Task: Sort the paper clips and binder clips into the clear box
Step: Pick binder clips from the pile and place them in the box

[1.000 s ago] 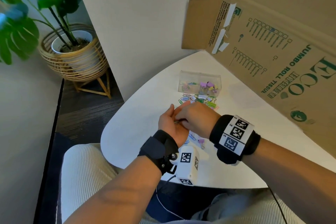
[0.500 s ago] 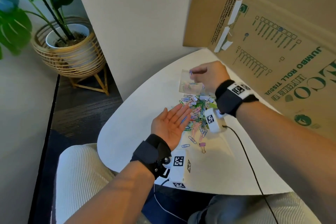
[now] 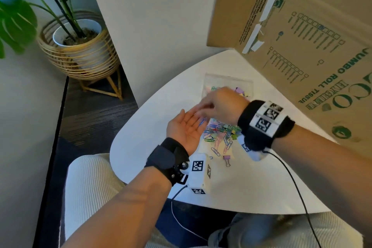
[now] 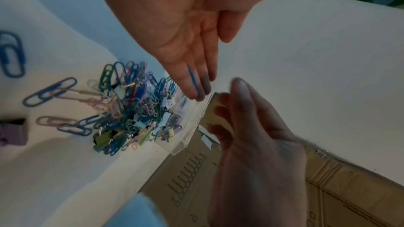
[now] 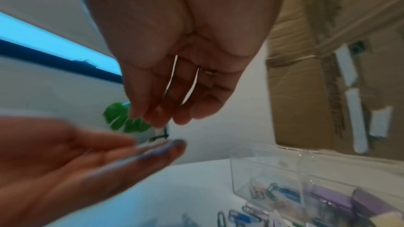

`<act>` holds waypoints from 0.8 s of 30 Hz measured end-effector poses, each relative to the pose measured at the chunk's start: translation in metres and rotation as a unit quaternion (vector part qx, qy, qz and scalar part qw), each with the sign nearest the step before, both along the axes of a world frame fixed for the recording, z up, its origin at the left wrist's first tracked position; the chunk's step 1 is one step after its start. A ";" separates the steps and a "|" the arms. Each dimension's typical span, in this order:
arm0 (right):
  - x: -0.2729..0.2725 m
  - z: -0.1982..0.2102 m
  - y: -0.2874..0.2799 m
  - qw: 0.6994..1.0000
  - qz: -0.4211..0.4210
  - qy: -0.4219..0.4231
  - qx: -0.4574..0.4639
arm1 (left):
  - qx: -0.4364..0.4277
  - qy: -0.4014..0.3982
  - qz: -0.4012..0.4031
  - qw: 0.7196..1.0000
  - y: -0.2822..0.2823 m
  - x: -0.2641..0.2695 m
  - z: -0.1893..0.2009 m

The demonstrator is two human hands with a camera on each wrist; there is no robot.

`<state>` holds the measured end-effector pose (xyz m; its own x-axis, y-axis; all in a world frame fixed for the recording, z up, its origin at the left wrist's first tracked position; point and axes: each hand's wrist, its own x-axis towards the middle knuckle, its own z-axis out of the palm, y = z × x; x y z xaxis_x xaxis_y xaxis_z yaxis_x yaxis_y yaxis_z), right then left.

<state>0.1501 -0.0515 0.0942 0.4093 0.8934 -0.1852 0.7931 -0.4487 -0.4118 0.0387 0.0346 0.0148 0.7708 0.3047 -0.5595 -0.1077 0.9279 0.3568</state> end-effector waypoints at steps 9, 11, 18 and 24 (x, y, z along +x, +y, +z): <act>-0.023 -0.033 -0.036 0.990 0.078 -0.095 -0.067 | 0.013 0.016 -0.056 0.998 -0.029 -0.004 0.004; -0.024 -0.042 -0.038 0.984 0.100 -0.119 -0.086 | 0.015 0.017 -0.057 0.998 -0.027 -0.006 0.003; -0.013 -0.036 -0.026 0.993 0.071 -0.051 -0.076 | 0.035 0.017 -0.068 0.997 -0.021 -0.007 0.000; 0.033 -0.002 -0.003 0.977 -0.165 -0.030 0.134 | 0.137 0.008 -0.128 0.982 0.000 -0.003 0.004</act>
<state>0.1832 -0.0546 0.0923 0.6859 0.7242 0.0706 0.6504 -0.5666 -0.5059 0.0361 0.0342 0.0188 0.8335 0.2429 -0.4963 0.1237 0.7933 0.5961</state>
